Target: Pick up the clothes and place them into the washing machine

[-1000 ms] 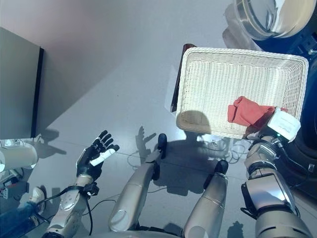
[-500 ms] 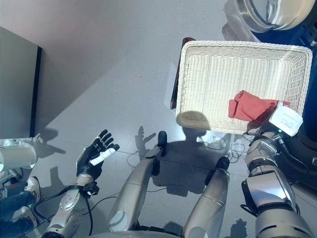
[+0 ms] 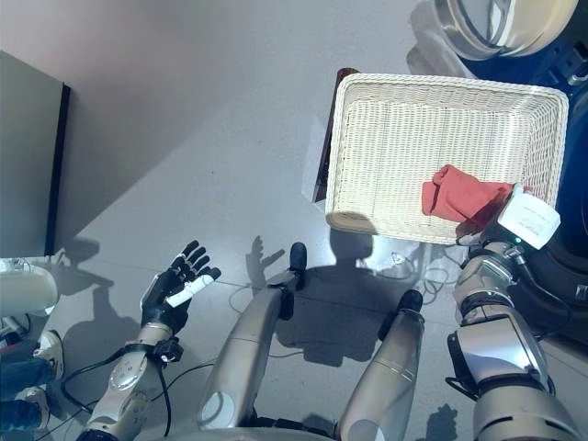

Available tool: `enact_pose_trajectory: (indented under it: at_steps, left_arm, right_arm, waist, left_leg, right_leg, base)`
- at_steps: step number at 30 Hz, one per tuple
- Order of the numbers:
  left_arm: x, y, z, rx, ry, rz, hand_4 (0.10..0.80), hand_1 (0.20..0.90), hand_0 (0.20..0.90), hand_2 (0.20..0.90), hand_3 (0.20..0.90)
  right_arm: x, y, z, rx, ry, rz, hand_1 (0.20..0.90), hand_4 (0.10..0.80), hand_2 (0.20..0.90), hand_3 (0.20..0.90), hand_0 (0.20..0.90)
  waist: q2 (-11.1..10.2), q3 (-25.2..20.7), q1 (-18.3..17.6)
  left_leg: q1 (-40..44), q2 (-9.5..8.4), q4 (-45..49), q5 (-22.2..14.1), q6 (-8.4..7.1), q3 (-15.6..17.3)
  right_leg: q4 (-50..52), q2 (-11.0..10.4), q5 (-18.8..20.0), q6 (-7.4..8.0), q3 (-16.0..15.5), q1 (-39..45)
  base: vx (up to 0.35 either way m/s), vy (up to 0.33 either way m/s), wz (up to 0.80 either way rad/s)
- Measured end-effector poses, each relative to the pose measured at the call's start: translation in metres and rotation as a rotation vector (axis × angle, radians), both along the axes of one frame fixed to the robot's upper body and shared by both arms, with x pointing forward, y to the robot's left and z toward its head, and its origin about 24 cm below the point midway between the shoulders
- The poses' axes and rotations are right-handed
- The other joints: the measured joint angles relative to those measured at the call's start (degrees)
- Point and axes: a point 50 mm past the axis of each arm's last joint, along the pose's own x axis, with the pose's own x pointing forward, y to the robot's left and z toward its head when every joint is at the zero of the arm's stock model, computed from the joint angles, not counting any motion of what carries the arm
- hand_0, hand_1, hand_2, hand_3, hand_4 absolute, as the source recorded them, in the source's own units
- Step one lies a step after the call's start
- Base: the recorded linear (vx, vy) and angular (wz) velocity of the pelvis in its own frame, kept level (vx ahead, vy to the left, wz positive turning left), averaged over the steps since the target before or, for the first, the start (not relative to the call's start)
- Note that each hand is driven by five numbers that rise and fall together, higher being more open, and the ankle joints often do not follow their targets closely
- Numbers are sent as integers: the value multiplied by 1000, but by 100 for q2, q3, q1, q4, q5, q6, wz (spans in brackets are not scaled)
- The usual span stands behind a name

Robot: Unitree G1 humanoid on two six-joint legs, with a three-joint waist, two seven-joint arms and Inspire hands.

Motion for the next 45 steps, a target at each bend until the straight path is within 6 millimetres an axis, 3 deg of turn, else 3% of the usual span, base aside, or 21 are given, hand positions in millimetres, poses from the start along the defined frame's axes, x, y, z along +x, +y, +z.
enact_pose_trajectory:
  at_steps: [8, 28, 33, 40, 43, 45]
  left_arm:
    - [-5, 6, -3, 17, 22, 5, 800, 900, 900, 900, 900]
    - [-7, 6, -4, 18, 28, 8, 800, 900, 900, 900, 900]
    - [-11, 8, -4, 21, 32, 10, 800, 900, 900, 900, 900]
    - [-15, 9, -3, 24, 33, 12, 800, 900, 900, 900, 900]
    - [-16, 9, -4, 23, 36, 7, 800, 900, 900, 900, 900]
    - [-18, 9, -5, 22, 43, 8, 800, 900, 900, 900, 900]
  right_arm:
    - [1, 9, -11, 134, -63, -26, 900, 800, 900, 900, 900]
    - [3, 11, -10, 147, -82, 6, 900, 800, 900, 900, 900]
    - [8, 12, -2, 142, -98, 14, 900, 800, 900, 900, 900]
    - [12, 14, 2, 138, -83, 36, 900, 800, 900, 900, 900]
    - [11, 11, 2, 136, -75, 27, 900, 800, 900, 900, 900]
    - [12, 11, 2, 145, -71, 28, 431, 465, 431, 431, 431]
  waist:
    - [-158, -76, -34]
    - [-195, -252, 79]
    - [-195, -270, 124]
    - [-137, -225, 128]
    - [-110, -203, 133]
    - [-103, -198, 118]
  left_leg:
    - [80, 76, -81, -17, -6, 31]
    - [548, 64, -635, 85, -52, 32]
    - [117, 55, -236, -8, -69, 38]
    - [-412, 68, 900, -573, -25, 50]
    - [-506, 68, 1002, -576, -25, 47]
    - [-570, 68, 994, -571, -33, 48]
  right_leg:
    - [-206, 44, 102, 30, -43, 104]
    - [-715, 44, 241, 61, -239, 547]
    - [-370, 23, 180, 31, -136, 114]
    - [542, -82, -223, 58, 86, -336]
    - [709, -85, -273, 47, 148, -460]
    - [742, -71, -271, 44, 175, -548]
  base:
    - [39, 9, -6]
    - [3, 3, -1]
    - [-54, -7, -1]
    - [21, -12, -2]
    - [29, -11, 1]
    - [0, 0, 0]
